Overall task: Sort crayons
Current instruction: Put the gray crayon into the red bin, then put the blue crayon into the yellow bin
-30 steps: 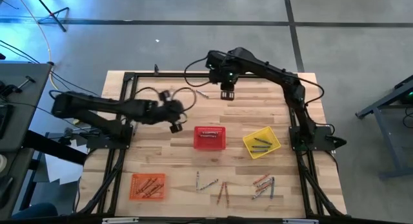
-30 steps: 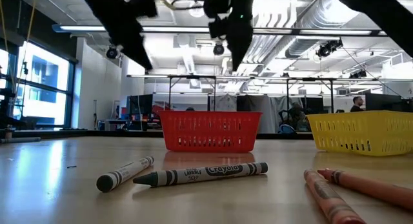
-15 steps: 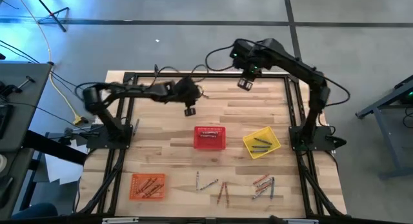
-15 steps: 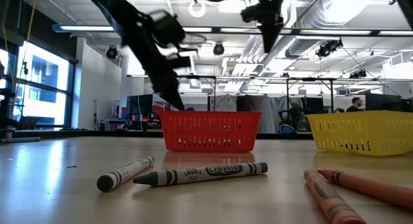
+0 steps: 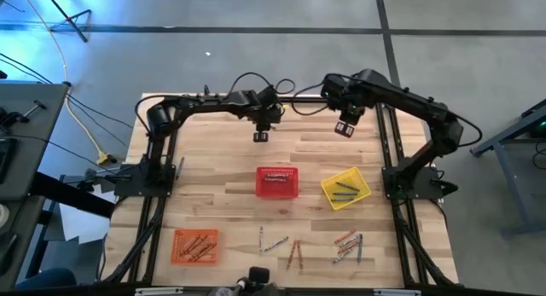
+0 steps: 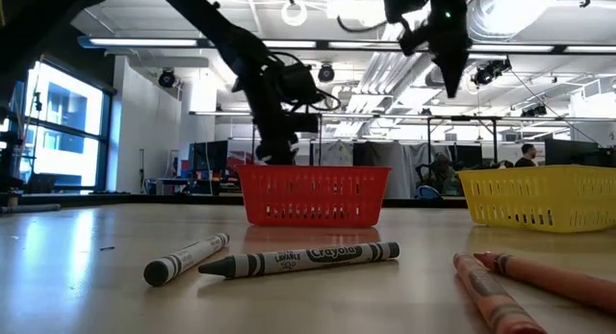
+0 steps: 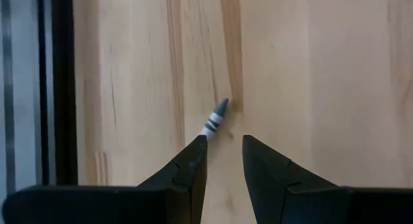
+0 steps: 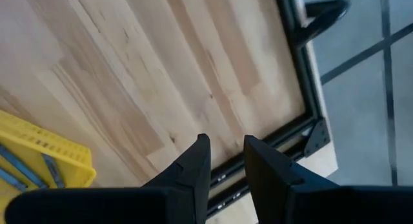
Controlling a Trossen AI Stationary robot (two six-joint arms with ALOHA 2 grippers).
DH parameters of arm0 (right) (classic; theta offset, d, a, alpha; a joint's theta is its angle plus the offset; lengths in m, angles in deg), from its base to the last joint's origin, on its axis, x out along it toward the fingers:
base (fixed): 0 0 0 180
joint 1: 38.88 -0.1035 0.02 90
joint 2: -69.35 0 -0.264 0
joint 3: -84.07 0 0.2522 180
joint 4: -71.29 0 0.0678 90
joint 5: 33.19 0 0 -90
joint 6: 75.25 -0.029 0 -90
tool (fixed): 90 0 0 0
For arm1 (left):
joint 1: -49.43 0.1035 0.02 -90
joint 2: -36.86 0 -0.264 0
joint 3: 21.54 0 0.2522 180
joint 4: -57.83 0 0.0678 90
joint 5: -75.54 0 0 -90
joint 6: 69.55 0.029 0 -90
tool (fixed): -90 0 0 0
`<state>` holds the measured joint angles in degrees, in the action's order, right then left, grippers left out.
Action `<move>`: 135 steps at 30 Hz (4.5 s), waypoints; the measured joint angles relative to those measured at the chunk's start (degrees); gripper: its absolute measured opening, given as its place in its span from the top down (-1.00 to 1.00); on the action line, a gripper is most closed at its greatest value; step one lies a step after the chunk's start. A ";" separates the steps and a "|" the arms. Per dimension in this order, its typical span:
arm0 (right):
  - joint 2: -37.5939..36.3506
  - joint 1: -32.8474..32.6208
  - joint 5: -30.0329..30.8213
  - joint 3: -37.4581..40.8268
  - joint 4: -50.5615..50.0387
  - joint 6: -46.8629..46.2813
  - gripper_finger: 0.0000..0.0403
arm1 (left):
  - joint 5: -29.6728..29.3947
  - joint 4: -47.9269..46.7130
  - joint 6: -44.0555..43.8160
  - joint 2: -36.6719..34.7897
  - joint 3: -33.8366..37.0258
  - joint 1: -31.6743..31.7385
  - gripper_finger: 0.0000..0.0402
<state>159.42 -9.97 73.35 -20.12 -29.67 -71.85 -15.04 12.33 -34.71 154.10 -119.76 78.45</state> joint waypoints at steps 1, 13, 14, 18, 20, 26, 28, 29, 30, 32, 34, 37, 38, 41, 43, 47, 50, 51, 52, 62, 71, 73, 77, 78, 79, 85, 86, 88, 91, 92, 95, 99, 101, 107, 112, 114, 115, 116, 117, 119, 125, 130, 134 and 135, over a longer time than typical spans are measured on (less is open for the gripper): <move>-0.30 0.02 -0.04 1.57 0.60 0.02 0.57 | -0.13 -0.92 0.78 0.86 -1.22 0.26 0.57; -0.82 0.91 -0.22 14.16 6.69 3.79 0.57 | -1.37 -5.60 5.20 4.86 -5.30 4.80 0.57; -0.82 1.12 -0.23 14.49 7.09 4.19 0.57 | -1.37 -5.52 5.38 4.87 -5.32 5.18 0.57; -0.82 1.49 -0.39 14.51 9.04 4.57 0.57 | -0.88 -5.59 5.83 5.02 -5.32 6.24 0.57; -0.82 1.88 -0.46 14.49 9.51 4.59 0.57 | 0.28 -6.23 5.91 5.06 -5.33 6.43 0.57; -0.82 2.76 -0.44 14.49 9.90 4.58 0.57 | 2.05 -6.26 7.22 5.91 -5.40 6.27 0.57; -0.82 2.99 -0.46 14.47 10.00 4.59 0.57 | 1.82 -6.63 7.42 6.76 -5.39 6.37 0.57; -0.82 2.99 -0.46 14.47 10.10 4.59 0.57 | 2.15 -6.63 7.49 7.21 -5.39 6.40 0.57; -0.82 2.99 -0.46 14.47 10.18 4.57 0.57 | 2.13 -6.60 7.72 7.54 -5.48 6.44 0.57; -0.82 2.99 -0.46 14.45 10.18 4.57 0.57 | 2.28 -6.88 7.83 8.11 -5.64 6.68 0.57; -0.82 2.99 -0.46 14.45 10.23 4.58 0.57 | 2.50 -7.45 7.84 8.90 -5.71 6.81 0.57; -0.82 2.99 -0.46 14.44 10.30 4.58 0.57 | 2.71 -9.11 7.63 9.28 -5.69 6.93 0.59; -0.82 2.99 -0.46 14.42 10.34 4.59 0.57 | 2.71 -9.43 7.15 9.30 -5.71 6.93 0.61; -0.82 2.99 -0.46 14.42 10.57 4.59 0.57 | 2.69 -10.03 4.28 9.36 -5.71 6.93 0.76; -0.82 2.99 -0.46 14.42 11.06 4.58 0.57 | 2.65 -10.18 1.07 9.39 -5.69 6.98 0.91; -0.82 2.99 -0.44 14.42 12.37 4.40 0.57 | 2.37 -10.43 -6.71 9.35 -5.67 6.99 0.96; -0.82 2.99 -0.46 14.42 14.07 4.15 0.57 | 1.49 -10.44 -11.92 8.44 -5.52 6.69 0.99; -0.82 2.99 -0.46 14.42 14.51 4.23 0.57 | 1.29 -10.41 -13.08 7.99 -5.38 6.62 0.99; -0.82 2.99 -0.46 14.42 14.90 4.37 0.57 | 1.30 -10.40 -13.71 7.45 -5.31 6.64 0.99; -1.13 5.30 -4.70 16.98 19.37 4.31 0.57 | 3.31 -13.97 -18.37 -5.78 -2.24 5.05 1.00; -3.11 6.35 -12.05 31.85 32.95 2.85 0.57 | 8.43 -11.74 -27.74 -24.05 9.48 -3.52 1.00; -3.11 6.11 -12.48 34.12 36.16 1.46 0.57 | 8.87 -9.21 -29.74 -27.23 12.06 -6.66 1.00; -3.13 5.24 -13.67 36.40 40.30 1.12 0.57 | 8.88 -3.12 -33.05 -29.32 15.59 -13.15 1.00; -3.13 5.03 -13.70 36.59 41.41 1.11 0.57 | 8.90 -1.88 -33.55 -29.41 15.67 -14.54 1.00; -3.13 4.80 -13.77 36.63 42.37 1.11 0.57 | 8.89 -0.80 -34.08 -29.41 15.72 -15.76 1.00; -3.13 3.64 -16.15 36.67 46.59 2.40 0.57 | 9.97 1.72 -38.66 -26.85 15.97 -22.48 1.00; -3.13 3.47 -17.41 36.67 47.07 2.72 0.57 | 10.11 2.60 -39.37 -26.21 15.81 -23.48 1.00; -3.13 2.81 -19.91 36.67 48.33 2.92 0.57 | 10.08 2.29 -40.40 -25.00 15.91 -25.15 1.00; -3.13 1.46 -21.27 36.67 48.88 3.01 0.57 | 9.02 3.50 -40.64 -22.68 15.93 -27.32 1.00; -3.13 0.95 -21.27 36.67 48.87 3.09 0.57 | 8.83 3.52 -40.51 -22.05 15.93 -27.81 1.00; -3.13 -0.75 -21.27 36.67 48.86 3.08 0.57 | 8.54 5.93 -40.35 -19.20 15.86 -28.74 1.00; -3.13 -3.23 -21.27 36.67 49.31 3.07 0.57 | 8.46 8.70 -41.79 -15.83 15.84 -28.72 1.00; -3.13 -4.50 -21.27 36.67 49.56 3.06 0.57 | 8.05 9.44 -43.17 -14.34 15.84 -28.55 1.00; -3.13 -7.88 -21.20 36.70 50.69 2.90 0.57 | 7.10 8.94 -48.04 -12.38 15.86 -28.24 0.99; -3.13 -9.60 -21.09 36.70 51.42 2.93 0.57 | 4.89 9.02 -49.19 -12.03 15.86 -28.70 0.92; -3.13 -9.93 -21.07 36.70 51.64 2.95 0.57 | 4.70 9.06 -49.38 -12.05 15.84 -28.77 0.89; -3.13 -9.97 -21.09 36.70 51.65 2.99 0.57 | 4.68 9.14 -49.72 -12.05 15.84 -28.77 0.87; -3.13 -9.97 -21.08 36.70 51.71 2.99 0.57 | 4.68 9.26 -49.79 -12.05 15.84 -28.77 0.86; -3.13 -9.96 -21.07 36.70 51.85 3.01 0.57 | 4.66 9.28 -49.80 -12.05 15.84 -28.77 0.84; -3.13 -9.94 -21.05 36.70 51.89 3.07 0.57 | 4.61 9.26 -49.78 -12.05 15.84 -28.88 0.82; -3.13 -9.94 -21.02 36.70 51.97 4.48 0.57 | 4.58 9.23 -49.06 -12.05 15.84 -29.02 0.72; -3.13 -9.94 -21.02 36.70 52.13 4.44 0.57 | 4.59 9.09 -47.85 -12.10 15.84 -29.09 0.62; -3.13 -9.90 -21.02 36.70 52.19 4.53 0.57 | 5.02 1.98 -48.65 -13.21 12.35 -29.14 0.57; -3.13 -9.90 -21.02 36.70 52.19 4.55 0.57 | 4.99 -0.71 -48.49 -13.49 10.74 -29.26 0.57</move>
<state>156.29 -19.87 52.32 16.57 22.52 -67.31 -10.04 11.62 -83.20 140.61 -109.02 49.19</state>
